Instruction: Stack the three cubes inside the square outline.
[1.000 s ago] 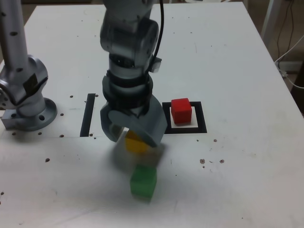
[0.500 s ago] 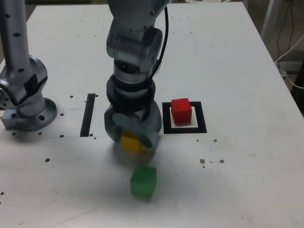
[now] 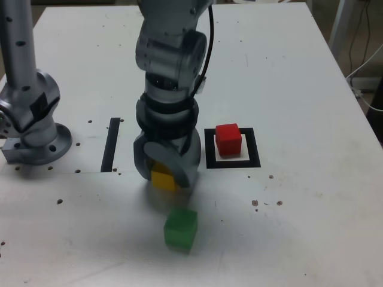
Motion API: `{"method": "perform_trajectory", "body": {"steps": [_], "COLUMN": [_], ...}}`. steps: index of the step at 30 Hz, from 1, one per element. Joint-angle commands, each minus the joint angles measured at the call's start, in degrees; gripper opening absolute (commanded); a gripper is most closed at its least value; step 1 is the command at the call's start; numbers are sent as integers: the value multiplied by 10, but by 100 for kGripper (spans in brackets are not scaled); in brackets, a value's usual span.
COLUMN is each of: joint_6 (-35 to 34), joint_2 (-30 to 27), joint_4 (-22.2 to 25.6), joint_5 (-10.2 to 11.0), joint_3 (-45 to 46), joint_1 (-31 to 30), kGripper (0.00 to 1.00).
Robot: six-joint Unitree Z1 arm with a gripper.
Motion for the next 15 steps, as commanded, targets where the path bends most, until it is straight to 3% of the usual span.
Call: {"method": "perform_trajectory", "body": {"steps": [1,9,15], "joint_6": [1,4,16], "joint_2": [-7,-10,4], "joint_4": [23,129,204], "joint_5": [-1,18,26], "joint_3": [-15,-119,-224], "joint_1": [-1,7,49], "kGripper": [14,14,14]}}
